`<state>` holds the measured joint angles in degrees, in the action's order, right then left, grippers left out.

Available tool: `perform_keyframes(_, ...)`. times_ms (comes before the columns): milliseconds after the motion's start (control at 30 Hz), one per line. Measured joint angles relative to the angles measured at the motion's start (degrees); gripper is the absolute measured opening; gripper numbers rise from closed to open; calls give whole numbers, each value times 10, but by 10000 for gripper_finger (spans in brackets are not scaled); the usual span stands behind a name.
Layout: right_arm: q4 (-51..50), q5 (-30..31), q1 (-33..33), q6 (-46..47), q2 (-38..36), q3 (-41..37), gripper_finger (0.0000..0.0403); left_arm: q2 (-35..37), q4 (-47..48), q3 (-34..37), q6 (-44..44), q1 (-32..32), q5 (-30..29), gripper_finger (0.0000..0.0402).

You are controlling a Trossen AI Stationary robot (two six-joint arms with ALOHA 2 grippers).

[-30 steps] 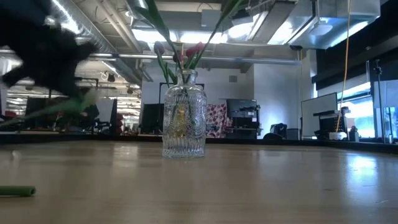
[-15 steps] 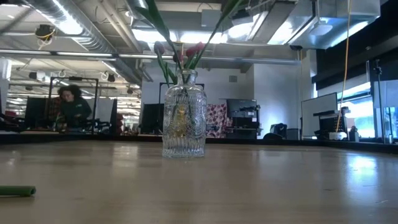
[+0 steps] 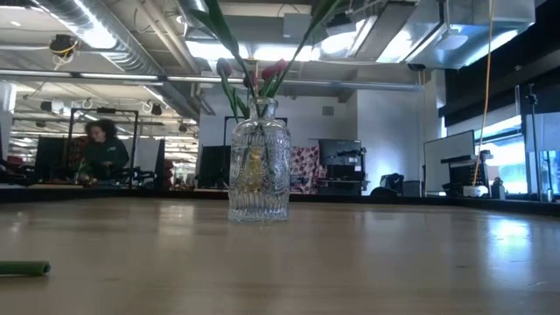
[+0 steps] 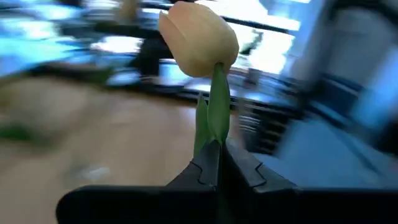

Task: Sort flowers into vase by color
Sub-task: Put the pink flower into the transparent vase

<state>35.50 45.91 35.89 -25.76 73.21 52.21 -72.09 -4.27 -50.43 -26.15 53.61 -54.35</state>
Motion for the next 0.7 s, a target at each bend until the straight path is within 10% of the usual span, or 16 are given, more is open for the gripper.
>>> perform_keyframes(200, -13, 0, -11, 9, 0, 0, 324, -55, -247, 0, 232, -65, 243, 2)
perform_keyframes(700, 19, 70, 86, 15, -18, 1, 324, -124, -570, 0, 451, -233, 354, 4)
